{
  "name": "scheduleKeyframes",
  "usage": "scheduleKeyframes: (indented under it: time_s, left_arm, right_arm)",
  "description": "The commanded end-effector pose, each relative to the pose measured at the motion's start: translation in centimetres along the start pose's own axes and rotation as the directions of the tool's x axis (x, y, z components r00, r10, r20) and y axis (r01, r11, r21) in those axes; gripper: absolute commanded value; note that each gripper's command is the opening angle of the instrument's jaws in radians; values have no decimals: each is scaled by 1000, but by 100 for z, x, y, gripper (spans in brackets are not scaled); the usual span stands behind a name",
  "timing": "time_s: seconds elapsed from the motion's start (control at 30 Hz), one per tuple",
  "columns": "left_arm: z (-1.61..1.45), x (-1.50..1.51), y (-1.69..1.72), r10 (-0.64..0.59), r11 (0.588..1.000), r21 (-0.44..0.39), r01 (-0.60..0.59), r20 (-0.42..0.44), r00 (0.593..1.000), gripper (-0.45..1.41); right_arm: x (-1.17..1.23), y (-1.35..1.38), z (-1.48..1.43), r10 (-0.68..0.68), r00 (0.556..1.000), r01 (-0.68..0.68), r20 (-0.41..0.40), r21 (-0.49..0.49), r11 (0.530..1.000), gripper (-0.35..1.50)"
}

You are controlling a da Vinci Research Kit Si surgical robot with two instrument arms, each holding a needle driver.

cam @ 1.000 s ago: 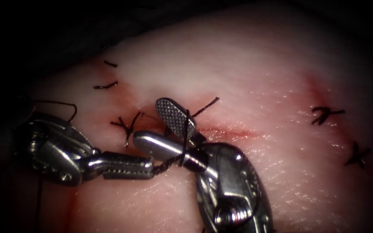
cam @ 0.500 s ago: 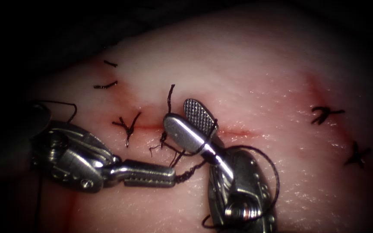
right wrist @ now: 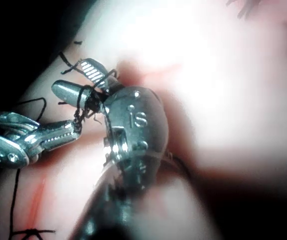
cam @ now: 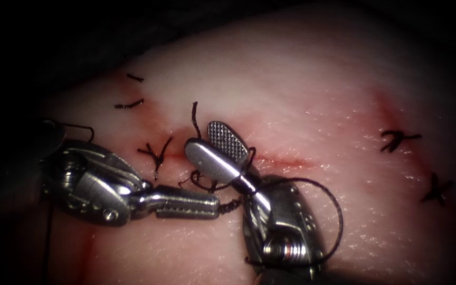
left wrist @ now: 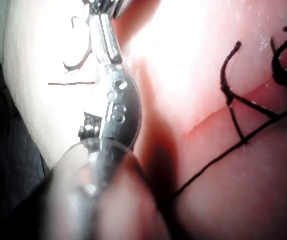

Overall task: Wound Closure
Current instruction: Using the right grasper, grab the tail end, then pull the left tool up and the right tool down to tension the knot.

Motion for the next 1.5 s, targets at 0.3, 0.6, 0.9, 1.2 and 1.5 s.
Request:
scheduleKeyframes:
  time_s: [0.3, 0.6, 0.9, 1.2, 1.5]
  left_arm:
    - [1, -10, -9, 5, 1000, 0, -5, -5, 1000, -45]
    - [2, -10, -10, 4, 1000, 0, -4, -5, 1000, -45]
    - [-3, -10, -10, -2, 1000, -1, 2, -4, 1000, -45]
    - [-10, -9, -10, -11, 1000, -1, 11, 5, 1000, -45]
    - [-44, -9, -60, -101, 995, 33, 99, 62, 993, -45]
  right_arm:
    - [5, -1, 25, -224, 974, 224, 18, -41, 974, 61]
    - [1, 1, 36, -242, 967, 247, 77, -59, 967, 68]
    - [-7, -10, 44, -246, 964, 250, 97, -33, 968, 22]
    - [-6, -19, 43, -261, 959, 264, 111, -20, 964, -35]
    - [-6, -21, 29, -298, 947, 301, 123, -4, 954, -35]
